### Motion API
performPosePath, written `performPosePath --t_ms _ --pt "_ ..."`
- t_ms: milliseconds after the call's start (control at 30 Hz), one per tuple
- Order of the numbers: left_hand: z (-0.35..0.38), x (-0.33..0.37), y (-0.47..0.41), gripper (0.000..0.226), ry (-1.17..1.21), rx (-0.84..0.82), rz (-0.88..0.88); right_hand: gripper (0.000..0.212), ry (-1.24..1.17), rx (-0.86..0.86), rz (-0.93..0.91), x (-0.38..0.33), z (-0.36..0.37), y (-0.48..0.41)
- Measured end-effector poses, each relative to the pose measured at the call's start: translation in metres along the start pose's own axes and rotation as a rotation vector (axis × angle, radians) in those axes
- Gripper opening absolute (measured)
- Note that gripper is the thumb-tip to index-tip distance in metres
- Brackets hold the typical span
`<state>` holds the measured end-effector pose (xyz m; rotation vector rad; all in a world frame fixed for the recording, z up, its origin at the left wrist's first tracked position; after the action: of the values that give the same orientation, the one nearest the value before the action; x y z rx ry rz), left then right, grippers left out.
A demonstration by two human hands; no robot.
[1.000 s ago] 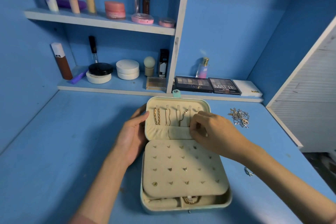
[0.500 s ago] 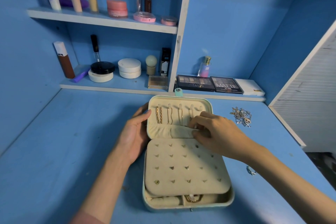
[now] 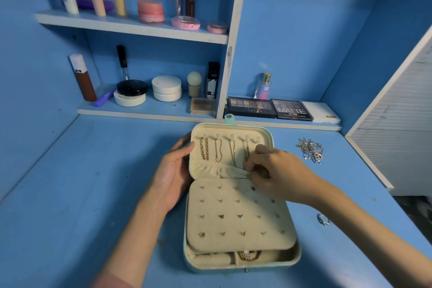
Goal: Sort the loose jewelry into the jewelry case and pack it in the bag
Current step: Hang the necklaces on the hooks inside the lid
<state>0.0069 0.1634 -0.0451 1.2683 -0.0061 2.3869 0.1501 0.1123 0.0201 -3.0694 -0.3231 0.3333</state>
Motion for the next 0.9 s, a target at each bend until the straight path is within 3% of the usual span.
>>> performPosePath --t_ms 133,433,900 --pt "-0.001 0.0 -0.001 0.052 0.013 0.004 -0.004 0.004 -0.058 0.004 -0.023 -0.002 -0.004 0.001" --pt "0.0 -0.001 -0.001 0.052 0.019 -0.006 -0.008 0.038 -0.254 0.069 0.053 0.012 -0.008 0.0" --pt "0.001 0.0 0.0 0.052 0.02 -0.02 0.0 0.012 -0.237 0.085 0.039 0.006 -0.011 0.004"
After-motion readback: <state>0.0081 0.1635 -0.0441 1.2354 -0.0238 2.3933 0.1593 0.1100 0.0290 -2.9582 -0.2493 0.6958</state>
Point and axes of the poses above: each hand's wrist, its own y-axis away from the middle knuckle, its own z-axis out of the palm, x = y × z, the point moved 10 cm from there along -y, towards the middle knuckle
